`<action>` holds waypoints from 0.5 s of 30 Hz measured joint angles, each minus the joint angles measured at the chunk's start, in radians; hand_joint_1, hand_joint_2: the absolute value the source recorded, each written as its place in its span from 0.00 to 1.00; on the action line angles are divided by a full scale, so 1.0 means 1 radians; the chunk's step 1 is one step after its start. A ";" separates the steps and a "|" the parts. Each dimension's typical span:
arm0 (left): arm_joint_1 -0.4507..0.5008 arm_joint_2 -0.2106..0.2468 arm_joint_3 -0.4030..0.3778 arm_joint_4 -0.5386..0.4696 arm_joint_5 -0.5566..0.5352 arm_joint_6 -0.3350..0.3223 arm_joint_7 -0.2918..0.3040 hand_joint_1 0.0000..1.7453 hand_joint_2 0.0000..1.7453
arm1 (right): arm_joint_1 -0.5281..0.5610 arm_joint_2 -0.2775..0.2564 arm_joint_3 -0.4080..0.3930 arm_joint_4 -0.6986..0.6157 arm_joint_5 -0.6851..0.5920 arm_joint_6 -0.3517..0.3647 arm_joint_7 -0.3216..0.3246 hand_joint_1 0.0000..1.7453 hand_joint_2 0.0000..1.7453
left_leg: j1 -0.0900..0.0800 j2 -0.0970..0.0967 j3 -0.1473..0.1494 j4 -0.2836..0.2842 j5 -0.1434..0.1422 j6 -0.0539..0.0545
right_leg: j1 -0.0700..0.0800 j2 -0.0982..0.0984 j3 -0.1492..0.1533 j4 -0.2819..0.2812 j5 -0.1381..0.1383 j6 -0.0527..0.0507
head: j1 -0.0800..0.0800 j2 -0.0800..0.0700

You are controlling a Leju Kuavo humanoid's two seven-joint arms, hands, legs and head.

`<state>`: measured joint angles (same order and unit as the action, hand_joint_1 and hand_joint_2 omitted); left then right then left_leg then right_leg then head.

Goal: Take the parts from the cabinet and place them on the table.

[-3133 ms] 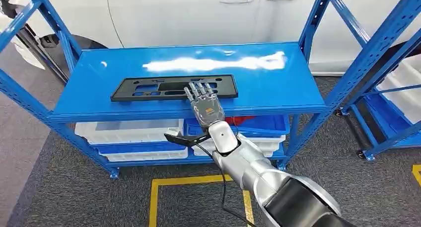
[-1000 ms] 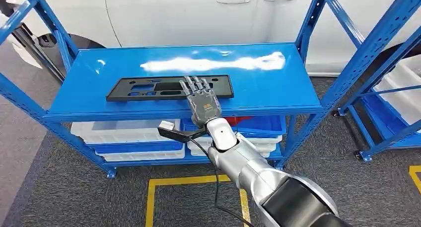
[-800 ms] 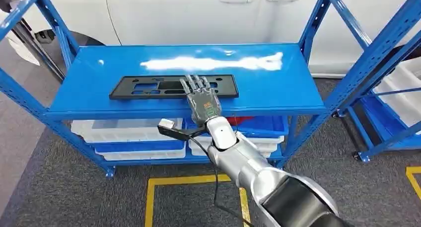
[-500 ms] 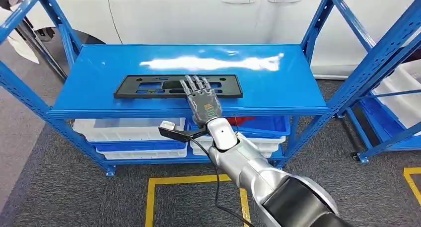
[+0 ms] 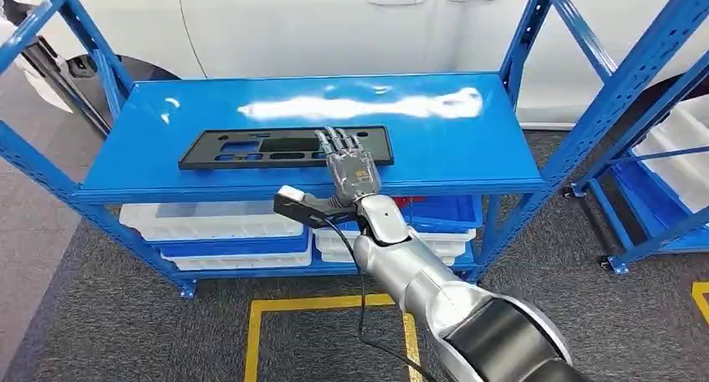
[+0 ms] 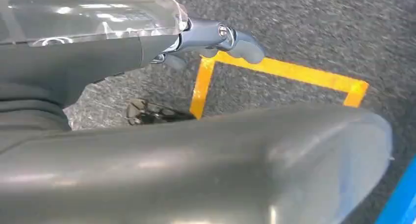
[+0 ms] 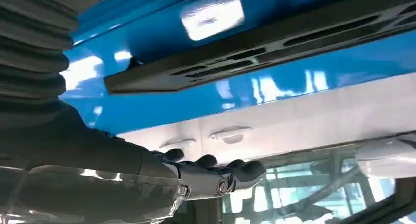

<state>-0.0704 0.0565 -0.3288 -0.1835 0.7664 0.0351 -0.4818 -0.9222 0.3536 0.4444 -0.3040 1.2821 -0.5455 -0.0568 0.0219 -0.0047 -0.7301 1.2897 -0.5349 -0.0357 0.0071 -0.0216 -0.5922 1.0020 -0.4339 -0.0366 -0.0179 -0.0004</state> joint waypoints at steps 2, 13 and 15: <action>0.000 0.003 0.000 0.000 0.000 0.000 0.000 0.00 0.00 | -0.001 0.003 0.000 -0.002 0.009 0.000 0.002 0.00 0.00 | 0.000 0.018 0.084 -0.175 0.093 0.004 | 0.000 -0.013 0.006 0.006 -0.009 0.006 | 0.000 0.000; -0.005 0.004 0.000 0.000 0.000 0.006 0.000 0.00 0.00 | 0.003 0.003 0.000 -0.005 -0.003 -0.001 0.019 0.00 0.00 | -0.009 0.006 0.111 -0.264 0.112 0.058 | -0.004 0.015 -0.135 0.327 -0.178 0.056 | 0.000 0.000; -0.003 0.004 0.000 0.000 0.000 0.012 0.008 0.00 0.00 | 0.007 0.003 0.000 -0.004 -0.012 -0.005 0.018 0.00 0.00 | -0.009 -0.005 0.112 -0.264 0.112 0.058 | -0.005 0.015 -0.136 0.313 -0.141 0.054 | 0.000 0.000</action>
<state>-0.0734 0.0607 -0.3288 -0.1835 0.7664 0.0469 -0.4738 -0.9151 0.3567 0.4444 -0.3082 1.2703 -0.5505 -0.0389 0.0132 -0.0097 -0.6176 1.0259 -0.4231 0.0223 0.0024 -0.0063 -0.7279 1.3149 -0.5747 0.0175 -0.0175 -0.0004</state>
